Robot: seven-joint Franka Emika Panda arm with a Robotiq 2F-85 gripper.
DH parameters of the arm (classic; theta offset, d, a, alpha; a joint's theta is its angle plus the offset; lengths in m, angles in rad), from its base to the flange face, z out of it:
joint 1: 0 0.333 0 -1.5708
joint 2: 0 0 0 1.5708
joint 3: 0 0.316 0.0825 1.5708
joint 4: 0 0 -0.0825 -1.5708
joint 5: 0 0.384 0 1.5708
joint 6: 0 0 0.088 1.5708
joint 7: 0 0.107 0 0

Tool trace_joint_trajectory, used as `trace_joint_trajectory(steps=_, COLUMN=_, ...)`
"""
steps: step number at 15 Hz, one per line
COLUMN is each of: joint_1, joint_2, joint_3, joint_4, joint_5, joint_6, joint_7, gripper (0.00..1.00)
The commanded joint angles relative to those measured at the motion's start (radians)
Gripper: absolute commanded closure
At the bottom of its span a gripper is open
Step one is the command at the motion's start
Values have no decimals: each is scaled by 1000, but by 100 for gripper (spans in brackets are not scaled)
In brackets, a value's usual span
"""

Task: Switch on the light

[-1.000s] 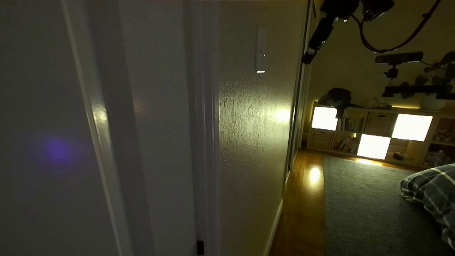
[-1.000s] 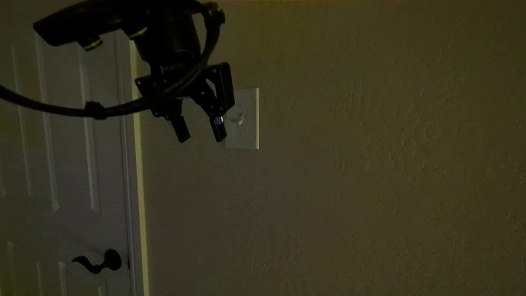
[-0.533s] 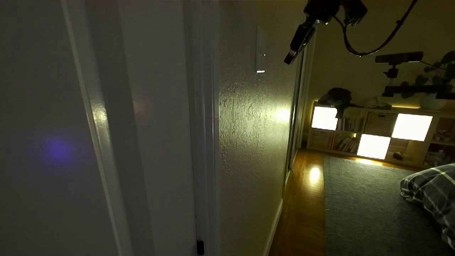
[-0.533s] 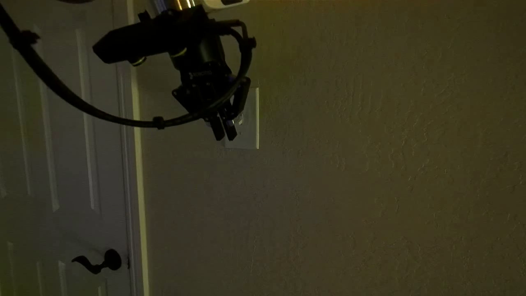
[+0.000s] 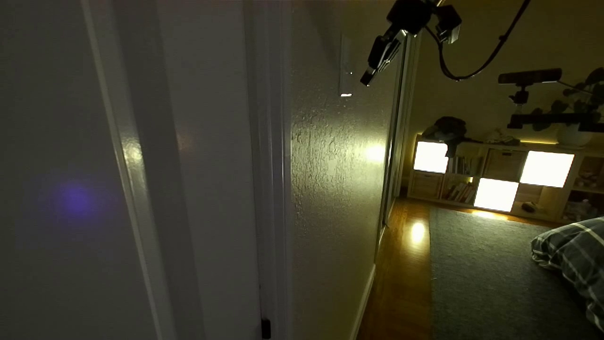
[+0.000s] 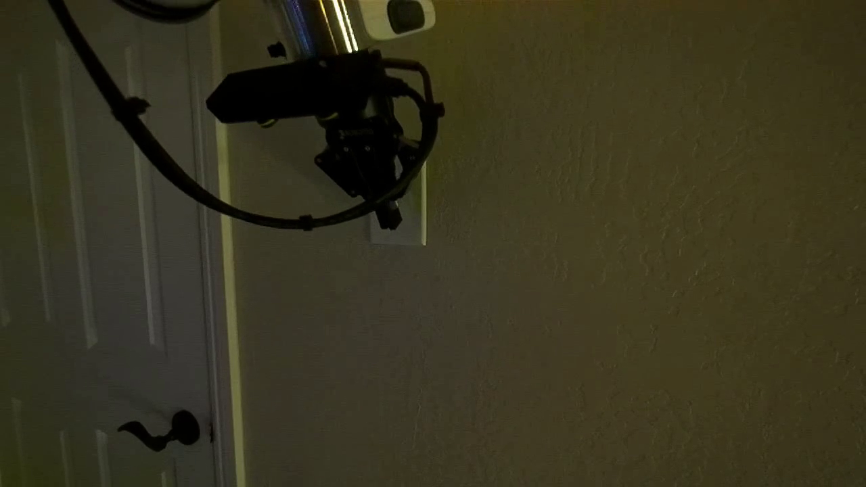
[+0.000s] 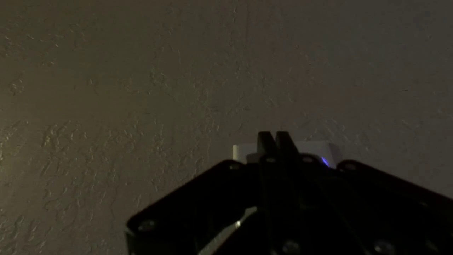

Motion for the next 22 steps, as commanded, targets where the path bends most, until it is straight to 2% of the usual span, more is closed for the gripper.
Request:
trace_joint_trajectory(steps=1, joint_1=-36, joint_2=35, joint_3=42, joint_4=37, joint_5=66, joint_6=15, joint_7=-49, gripper=92)
trace_joint_trajectory(steps=10, joint_1=-76, joint_2=80, joint_3=86, joint_4=123, joint_5=105, joint_6=14, joint_7=-61, gripper=93)
trace_joint_trajectory(steps=22, joint_1=-77, joint_2=-5, joint_3=88, joint_4=84, joint_5=114, joint_6=24, joint_7=-35, gripper=93)
